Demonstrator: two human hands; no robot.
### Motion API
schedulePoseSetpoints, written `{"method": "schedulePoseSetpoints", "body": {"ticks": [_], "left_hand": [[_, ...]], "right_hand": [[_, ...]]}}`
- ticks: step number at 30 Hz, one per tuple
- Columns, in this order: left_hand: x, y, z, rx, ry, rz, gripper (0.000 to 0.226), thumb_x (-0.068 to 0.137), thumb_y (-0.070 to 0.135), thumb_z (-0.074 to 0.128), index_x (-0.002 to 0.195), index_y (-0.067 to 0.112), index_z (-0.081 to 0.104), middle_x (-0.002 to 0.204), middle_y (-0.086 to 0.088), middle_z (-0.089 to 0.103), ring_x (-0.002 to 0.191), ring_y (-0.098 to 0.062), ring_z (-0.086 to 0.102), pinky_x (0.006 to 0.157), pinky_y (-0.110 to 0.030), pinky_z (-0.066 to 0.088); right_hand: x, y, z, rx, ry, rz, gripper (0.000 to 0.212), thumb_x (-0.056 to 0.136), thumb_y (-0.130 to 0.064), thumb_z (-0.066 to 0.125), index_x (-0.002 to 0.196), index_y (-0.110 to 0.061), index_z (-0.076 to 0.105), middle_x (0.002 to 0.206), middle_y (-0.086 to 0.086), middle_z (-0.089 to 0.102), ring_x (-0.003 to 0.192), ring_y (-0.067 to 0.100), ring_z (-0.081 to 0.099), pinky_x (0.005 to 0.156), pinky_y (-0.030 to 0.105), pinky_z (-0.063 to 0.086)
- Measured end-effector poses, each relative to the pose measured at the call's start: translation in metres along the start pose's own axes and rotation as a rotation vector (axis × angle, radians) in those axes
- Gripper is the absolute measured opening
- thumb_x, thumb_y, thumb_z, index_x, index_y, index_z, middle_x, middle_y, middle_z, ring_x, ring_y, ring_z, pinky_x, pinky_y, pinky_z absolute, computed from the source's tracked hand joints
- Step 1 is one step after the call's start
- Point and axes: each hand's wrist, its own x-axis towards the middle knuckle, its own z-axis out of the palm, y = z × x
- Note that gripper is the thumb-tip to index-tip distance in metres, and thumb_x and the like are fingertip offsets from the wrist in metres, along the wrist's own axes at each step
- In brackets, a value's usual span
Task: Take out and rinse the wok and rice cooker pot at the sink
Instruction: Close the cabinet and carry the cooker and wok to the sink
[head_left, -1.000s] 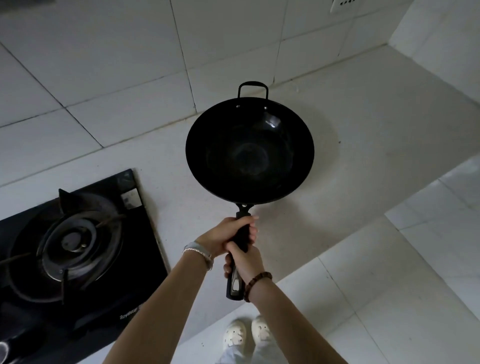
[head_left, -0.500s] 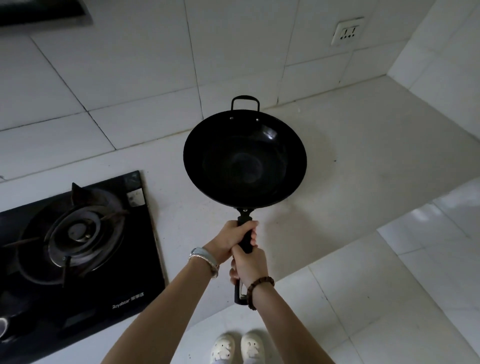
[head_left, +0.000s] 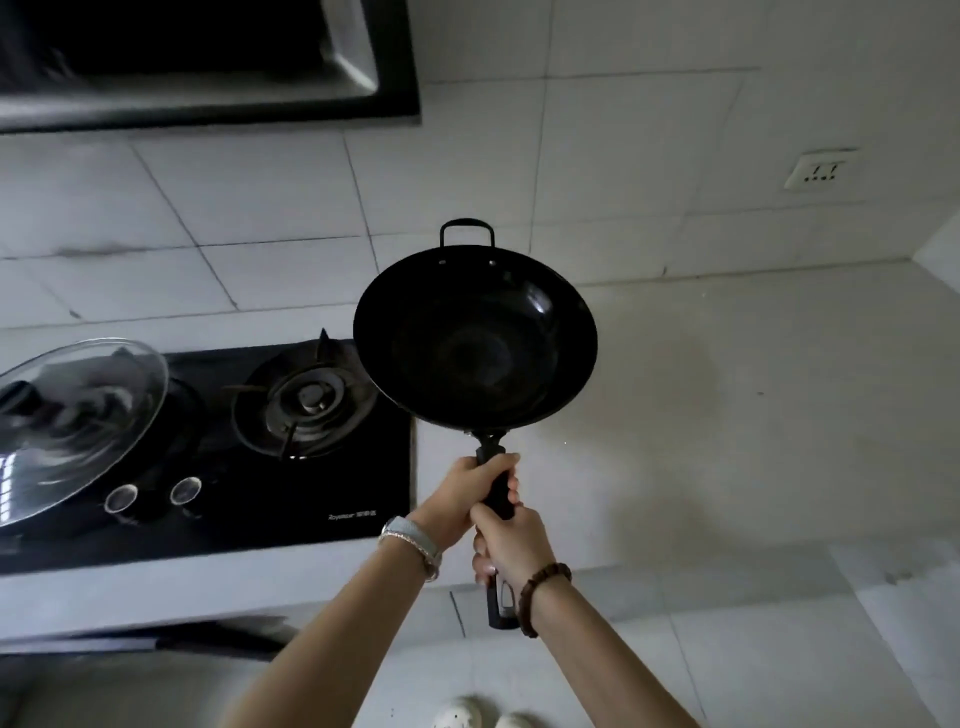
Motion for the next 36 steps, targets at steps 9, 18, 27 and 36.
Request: {"method": "schedulePoseSetpoints", "body": {"ticks": [9, 18, 27, 36], "left_hand": [[-0.091, 0.004, -0.082, -0.08, 0.242, 0.153, 0.022, 0.092, 0.012, 0.061, 0.072, 0.005, 0.054, 0.057, -0.006, 0.056, 0.049, -0.016, 0.052, 0.053, -0.028, 0.049], [-0.206, -0.016, -0.178, -0.222, 0.466, 0.264, 0.027, 0.092, 0.014, 0.061, 0.068, 0.006, 0.053, 0.054, -0.006, 0.056, 0.046, -0.015, 0.053, 0.05, -0.026, 0.049], [-0.351, -0.065, -0.295, -0.382, 0.664, 0.346, 0.029, 0.09, 0.014, 0.063, 0.063, 0.007, 0.055, 0.056, -0.007, 0.056, 0.046, -0.015, 0.052, 0.05, -0.026, 0.047], [-0.467, -0.114, -0.385, -0.57, 0.845, 0.446, 0.027, 0.092, 0.01, 0.059, 0.066, 0.008, 0.05, 0.055, -0.005, 0.053, 0.044, -0.014, 0.05, 0.047, -0.022, 0.046]], "right_hand": [[-0.047, 0.017, 0.085, -0.108, -0.233, 0.001, 0.007, 0.083, -0.009, 0.05, 0.076, -0.007, 0.049, 0.047, 0.003, 0.04, 0.032, 0.014, 0.035, 0.041, 0.023, 0.036], [-0.112, 0.056, 0.188, -0.305, -0.455, -0.054, 0.01, 0.082, -0.011, 0.051, 0.073, -0.007, 0.048, 0.045, 0.002, 0.037, 0.034, 0.015, 0.033, 0.042, 0.024, 0.035], [-0.213, 0.125, 0.315, -0.416, -0.661, -0.057, 0.017, 0.084, -0.007, 0.049, 0.068, -0.008, 0.042, 0.044, 0.003, 0.034, 0.031, 0.015, 0.031, 0.039, 0.021, 0.032], [-0.286, 0.19, 0.42, -0.56, -0.883, -0.027, 0.023, 0.085, -0.006, 0.05, 0.064, -0.008, 0.04, 0.039, 0.001, 0.034, 0.029, 0.014, 0.031, 0.038, 0.02, 0.032]]}}
